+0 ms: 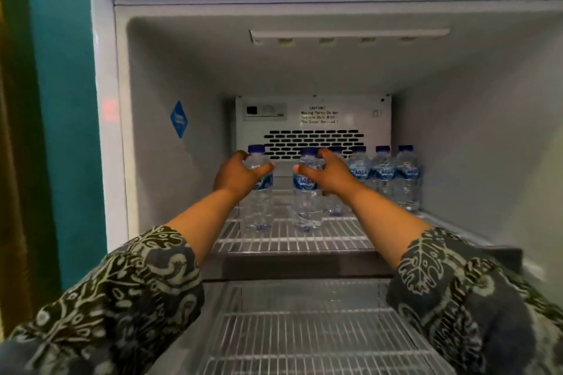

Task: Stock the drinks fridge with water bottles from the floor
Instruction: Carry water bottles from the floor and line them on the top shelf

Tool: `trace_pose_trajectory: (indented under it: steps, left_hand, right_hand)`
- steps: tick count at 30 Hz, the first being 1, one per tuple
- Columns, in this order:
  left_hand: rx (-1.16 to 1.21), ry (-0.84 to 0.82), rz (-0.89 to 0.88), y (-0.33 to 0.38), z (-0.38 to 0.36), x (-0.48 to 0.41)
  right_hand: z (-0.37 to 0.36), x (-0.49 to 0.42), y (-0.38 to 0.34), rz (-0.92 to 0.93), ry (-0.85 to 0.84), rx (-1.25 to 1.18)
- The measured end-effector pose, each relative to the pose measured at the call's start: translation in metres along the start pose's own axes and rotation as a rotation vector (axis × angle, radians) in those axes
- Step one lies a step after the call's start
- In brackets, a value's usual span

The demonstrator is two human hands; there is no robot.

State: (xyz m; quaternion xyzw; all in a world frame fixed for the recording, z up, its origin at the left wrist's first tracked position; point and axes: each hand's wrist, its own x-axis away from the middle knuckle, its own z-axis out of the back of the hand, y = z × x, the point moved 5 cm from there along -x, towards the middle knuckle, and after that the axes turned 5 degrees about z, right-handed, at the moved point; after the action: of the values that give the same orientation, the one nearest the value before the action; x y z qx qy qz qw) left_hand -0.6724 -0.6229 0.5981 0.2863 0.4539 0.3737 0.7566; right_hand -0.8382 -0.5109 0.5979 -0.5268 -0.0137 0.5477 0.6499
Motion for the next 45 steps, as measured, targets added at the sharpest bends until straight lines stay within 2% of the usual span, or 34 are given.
trace_pose_trajectory:
  steps: [8,14,27,30,36,42,45]
  left_hand:
    - [-0.11,0.067,-0.042,-0.013,-0.005,0.003]
    - [-0.081,-0.009,-0.081,-0.013,-0.007,0.009]
    - [-0.055,0.005,-0.118,-0.017,-0.006,0.009]
    - [-0.051,0.01,-0.123,-0.017,-0.006,0.009]
    - [-0.062,0.011,-0.128,-0.017,-0.006,0.008]
    - [-0.034,0.006,-0.142,-0.016,-0.008,0.007]
    - [-0.017,0.006,-0.146,-0.016,-0.008,0.008]
  right_hand:
    - [0.011,-0.023,-0.017,-0.026,-0.203,0.401]
    - [0.023,-0.033,-0.031,0.022,-0.213,0.22]
    - [-0.012,-0.07,-0.038,0.21,-0.237,0.412]
    - [-0.022,-0.082,-0.029,0.224,-0.265,0.49]
    - [-0.022,-0.105,-0.011,0.21,-0.206,0.625]
    - [-0.028,-0.109,-0.011,0.235,-0.19,0.666]
    - [-0.034,-0.114,-0.003,0.235,-0.212,0.595]
